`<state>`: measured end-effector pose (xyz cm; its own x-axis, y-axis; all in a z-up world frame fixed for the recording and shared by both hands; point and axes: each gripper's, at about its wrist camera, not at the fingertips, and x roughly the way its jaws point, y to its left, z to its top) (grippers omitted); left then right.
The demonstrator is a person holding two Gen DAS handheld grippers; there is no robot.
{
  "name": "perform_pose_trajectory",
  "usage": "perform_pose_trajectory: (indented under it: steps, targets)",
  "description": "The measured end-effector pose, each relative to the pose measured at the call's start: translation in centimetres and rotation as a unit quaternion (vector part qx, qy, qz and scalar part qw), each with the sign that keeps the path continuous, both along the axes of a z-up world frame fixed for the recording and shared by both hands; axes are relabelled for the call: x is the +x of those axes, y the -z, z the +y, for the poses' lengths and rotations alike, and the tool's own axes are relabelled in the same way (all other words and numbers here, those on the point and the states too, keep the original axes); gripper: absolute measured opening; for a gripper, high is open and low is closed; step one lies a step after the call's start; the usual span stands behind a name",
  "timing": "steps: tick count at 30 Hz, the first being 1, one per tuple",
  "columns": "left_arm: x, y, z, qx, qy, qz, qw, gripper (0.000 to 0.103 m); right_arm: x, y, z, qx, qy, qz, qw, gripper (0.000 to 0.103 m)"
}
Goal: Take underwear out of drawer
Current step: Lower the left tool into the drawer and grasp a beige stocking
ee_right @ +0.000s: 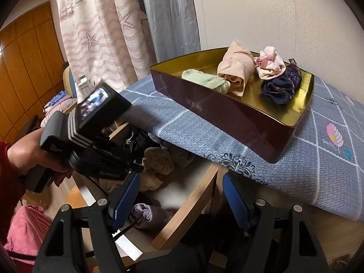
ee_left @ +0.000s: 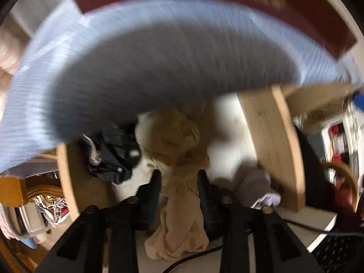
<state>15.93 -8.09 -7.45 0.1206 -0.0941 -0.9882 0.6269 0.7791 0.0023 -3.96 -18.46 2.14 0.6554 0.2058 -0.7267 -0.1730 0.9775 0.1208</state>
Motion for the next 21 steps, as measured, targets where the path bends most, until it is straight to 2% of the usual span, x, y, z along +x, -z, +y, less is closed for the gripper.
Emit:
perform_pose_trajectory:
  steps: [4,7,10,11,13,16,18,20,21]
  targets:
    - [-0.6,2.3,-1.0,0.056,0.036,0.024,0.9975,0.035,0.2,0.2,0.1,-0.001,-0.002,0.004,1.0,0.076]
    - [-0.7,2.7,-1.4,0.064,0.044,0.039,0.9962,0.037,0.3,0.4,0.3,-0.003,-0.004,0.008,1.0,0.076]
    - [-0.6,3.8,-2.0,0.074,0.053,0.072,0.9932,0.037,0.5,0.7,0.4,-0.003,-0.006,0.013,1.0,0.076]
    - [-0.6,4.0,-2.3,0.077,0.058,0.074,0.9925,0.041,0.6,0.8,0.5,-0.004,-0.007,0.015,1.0,0.076]
    - [-0.5,4.1,-2.8,0.096,0.07,0.076,0.99,0.042,0.7,0.9,0.6,-0.007,-0.009,0.017,1.0,0.076]
    - [-0.1,4.4,-3.0,0.103,0.079,0.089,0.9875,0.043,0.8,0.9,0.9,-0.013,-0.011,0.017,1.0,0.076]
    - [-0.2,4.5,-3.0,0.111,0.086,0.093,0.9858,0.05,0.8,0.8,0.9,-0.016,-0.011,0.016,1.0,0.076]
    - [-0.4,4.7,-3.0,0.125,0.089,0.084,0.9846,0.072,0.7,0.8,0.8,-0.019,-0.01,0.015,1.0,0.076]
    - [-0.6,4.7,-3.0,0.13,0.089,0.078,0.9844,0.076,0.7,0.8,0.8,-0.019,-0.01,0.015,1.0,0.076]
